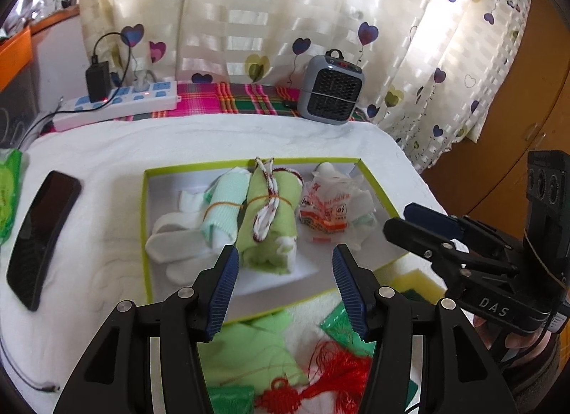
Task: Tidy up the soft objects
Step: 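Open both grippers and withdraw them from the box toward the loose items, then grasp the green tea packet with the left gripper while the right grasps a green-yellow sponge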
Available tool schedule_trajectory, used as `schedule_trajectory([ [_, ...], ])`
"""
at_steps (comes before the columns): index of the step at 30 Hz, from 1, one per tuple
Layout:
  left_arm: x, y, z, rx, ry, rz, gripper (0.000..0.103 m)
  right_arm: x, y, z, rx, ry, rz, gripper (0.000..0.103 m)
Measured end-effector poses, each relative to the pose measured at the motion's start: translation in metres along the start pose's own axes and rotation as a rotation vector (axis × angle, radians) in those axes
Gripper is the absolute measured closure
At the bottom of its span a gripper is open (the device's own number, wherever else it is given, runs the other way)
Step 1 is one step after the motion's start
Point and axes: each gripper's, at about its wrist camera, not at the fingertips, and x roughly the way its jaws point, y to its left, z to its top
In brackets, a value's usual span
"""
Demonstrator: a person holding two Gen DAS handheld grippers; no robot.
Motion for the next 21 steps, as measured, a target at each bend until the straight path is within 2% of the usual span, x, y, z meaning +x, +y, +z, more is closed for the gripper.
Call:
schedule_trajectory([
  [9, -0.025, 0.000, -0.021, 0.007, -0.025, 0.027, 0.049, -0.025, 0.005, -0.017, 0.001, -0.033, -0.001, 0.057],
  [21, -0.057, 0.029, -0.067, -0.074, -0.057, 0.057, 0.049, -0.054, -0.004, -0.053, 0.053, -0.074, 0.001, 0.056],
])
